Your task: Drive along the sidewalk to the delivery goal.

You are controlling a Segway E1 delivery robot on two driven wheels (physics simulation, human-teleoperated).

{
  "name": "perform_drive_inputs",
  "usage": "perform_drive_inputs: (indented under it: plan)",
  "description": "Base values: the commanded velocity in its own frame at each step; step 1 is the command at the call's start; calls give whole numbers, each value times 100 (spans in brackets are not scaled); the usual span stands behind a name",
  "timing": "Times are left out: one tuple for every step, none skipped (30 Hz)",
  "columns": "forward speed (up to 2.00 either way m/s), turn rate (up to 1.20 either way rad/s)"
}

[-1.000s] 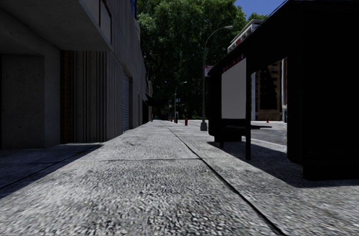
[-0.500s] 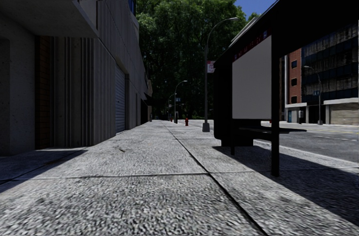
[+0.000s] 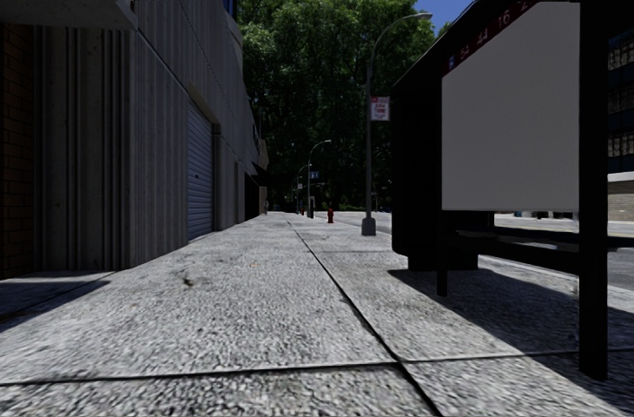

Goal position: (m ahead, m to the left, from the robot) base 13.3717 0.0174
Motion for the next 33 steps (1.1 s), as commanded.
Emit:
perform_drive_inputs:
  plan:
    - [200, 0]
    - [200, 0]
    - [200, 0]
    - [200, 0]
    - [200, 0]
    - [200, 0]
    - [200, 0]
    - [200, 0]
    - [200, 0]
    - [200, 0]
    - [200, 0]
    - [200, 0]
    - [200, 0]
    - [200, 0]
    - [200, 0]
    - [200, 0]
    - [200, 0]
    - [200, 0]
    - [200, 0]
    - [200, 0]
    - [200, 0]
    - [200, 0]
    - [200, 0]
    - [200, 0]
    - [200, 0]
    - [200, 0]
    - [200, 0]
    - [200, 0]
    - [200, 0]
    - [200, 0]
    - [200, 0]
    - [200, 7]
    - [200, 15]
